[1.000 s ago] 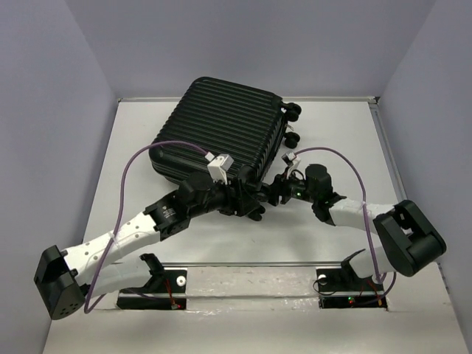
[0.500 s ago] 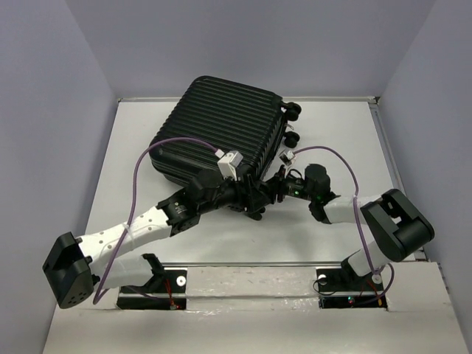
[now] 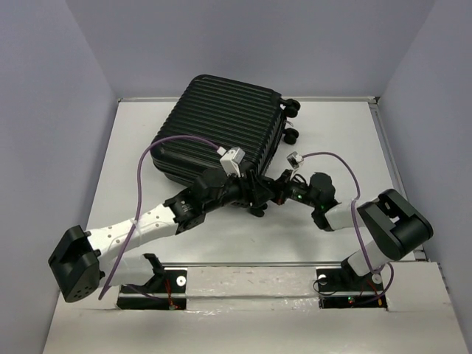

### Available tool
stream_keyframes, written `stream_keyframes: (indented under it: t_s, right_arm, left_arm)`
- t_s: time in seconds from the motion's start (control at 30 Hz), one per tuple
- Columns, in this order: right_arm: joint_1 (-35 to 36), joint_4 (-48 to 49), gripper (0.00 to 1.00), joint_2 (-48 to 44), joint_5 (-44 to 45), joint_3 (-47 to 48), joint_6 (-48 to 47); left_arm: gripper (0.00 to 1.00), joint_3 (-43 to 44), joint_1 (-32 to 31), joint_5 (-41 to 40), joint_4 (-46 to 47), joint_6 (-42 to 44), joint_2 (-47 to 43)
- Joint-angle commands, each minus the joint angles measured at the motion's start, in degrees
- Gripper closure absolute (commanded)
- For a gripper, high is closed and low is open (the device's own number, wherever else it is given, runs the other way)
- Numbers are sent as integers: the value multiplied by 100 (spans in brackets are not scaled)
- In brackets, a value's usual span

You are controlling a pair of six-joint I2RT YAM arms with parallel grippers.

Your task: Pack the luggage

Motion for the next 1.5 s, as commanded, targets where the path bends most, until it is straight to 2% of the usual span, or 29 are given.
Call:
stream_keyframes:
  t_s: [0.0, 0.23, 0.43, 0.5, 0.57, 0.67, 0.77, 0.83, 0.9, 1.03, 1.23, 1.3, 1.37, 1.47]
  right_arm:
    - [196, 1063, 93, -165, 537, -515, 504]
    - [688, 1188, 93, -622, 1564, -1043, 549]
    - [1443, 1557, 93, -947, 2794, -1439, 602]
    - [1952, 1461, 93, -1106, 3173, -1510, 523]
    - [2653, 946, 93, -1560, 3925, -1423, 226]
    - [3297, 38, 93, -1703, 4965, -1177, -109]
    - [3852, -716, 93, -1423, 6177, -746, -268]
    - [3941, -825, 93, -1125, 6592, -526, -312]
    - [3941, -816, 93, -974, 6690, -543, -146]
    - [3889, -1465, 93, -1254, 6349, -228, -285]
    - [2924, -1704, 93, -1606, 5093, -279, -259]
    - [2790, -1861, 93, -1642, 4820, -245, -382]
    - [2658, -1923, 93, -1668, 4661, -253, -409]
    - [2578, -1941, 93, -1695, 4476, -306, -391]
  left_arm:
    - [28, 517, 54, -909, 890, 67, 193]
    - [28, 922, 45, -1289, 1232, -12, 624]
    - [28, 1326, 19, -1228, 1506, -118, 1090]
    - [28, 1519, 10, -1175, 1506, -100, 1284]
    - [28, 1677, 10, -1140, 1497, -65, 1433]
    - [28, 1871, 10, -1149, 1445, 31, 1530]
    - [27, 2134, 10, -1061, 1287, 137, 1731]
    - [26, 2362, 45, -982, 911, 242, 1785]
    - [22, 2749, 168, -868, 488, 583, 1646]
    - [18, 2900, 195, -1254, -1258, 1252, 882]
    - [20, 1083, 186, -1062, -2447, 832, -830]
    - [22, 391, 151, -755, -2415, 404, -1349]
    - [22, -243, 63, -385, -2003, -62, -1606]
    - [21, -571, 63, -103, -1414, -258, -1704]
